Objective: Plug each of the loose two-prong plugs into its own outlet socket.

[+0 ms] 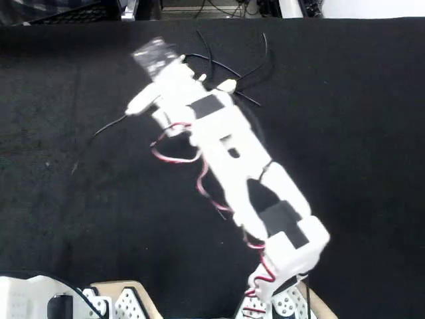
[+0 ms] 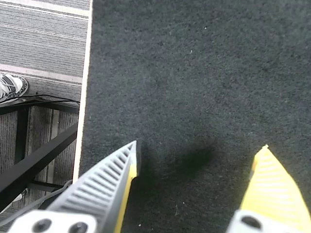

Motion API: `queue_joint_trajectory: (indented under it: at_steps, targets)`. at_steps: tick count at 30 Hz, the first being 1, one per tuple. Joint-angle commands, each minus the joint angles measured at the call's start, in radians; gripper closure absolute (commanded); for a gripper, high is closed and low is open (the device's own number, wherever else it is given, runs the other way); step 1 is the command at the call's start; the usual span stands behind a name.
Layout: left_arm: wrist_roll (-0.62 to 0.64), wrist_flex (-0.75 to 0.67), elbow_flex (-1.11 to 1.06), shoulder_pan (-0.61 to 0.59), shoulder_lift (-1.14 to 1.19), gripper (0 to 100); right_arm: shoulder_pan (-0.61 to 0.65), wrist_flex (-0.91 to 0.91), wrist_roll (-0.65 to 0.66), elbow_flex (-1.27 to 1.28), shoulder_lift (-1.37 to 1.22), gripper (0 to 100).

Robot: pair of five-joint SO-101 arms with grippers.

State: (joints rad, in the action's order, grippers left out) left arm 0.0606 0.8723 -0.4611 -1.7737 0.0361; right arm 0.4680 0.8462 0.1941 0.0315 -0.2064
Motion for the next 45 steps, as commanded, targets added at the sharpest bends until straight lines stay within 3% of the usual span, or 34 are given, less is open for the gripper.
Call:
queue_joint_trajectory:
  at_steps: [1,9,13,21,29,35,38,45]
  targets:
    - [0.0,-0.02,0.004,0.004,-0.006,64,-0.117,-0.189,0.009,0.134,0.111,98.6]
    - [-0.118,-0.158,-0.088,0.005,-0.006,64,-0.212,-0.531,0.009,0.452,0.101,98.5]
    - [-0.176,-0.204,-0.124,0.015,-0.006,64,-0.245,-0.735,0.044,0.541,0.059,93.0]
    - [-0.209,-0.195,-0.128,0.099,-0.006,64,-0.259,-0.75,0.043,0.526,0.064,76.6]
    - [-0.207,-0.009,-0.065,0.298,-0.02,64,-0.331,-0.503,0.043,0.384,0.252,74.6]
    - [-0.201,0.321,0.127,0.501,-0.048,64,-0.407,-0.209,0.043,0.255,0.458,74.7]
    - [-0.169,0.459,0.206,0.605,-0.117,64,-0.443,-0.121,0.043,0.252,0.549,74.7]
    - [-0.118,0.578,0.196,0.863,-0.399,64,-0.477,0.089,0.043,0.314,0.725,74.7]
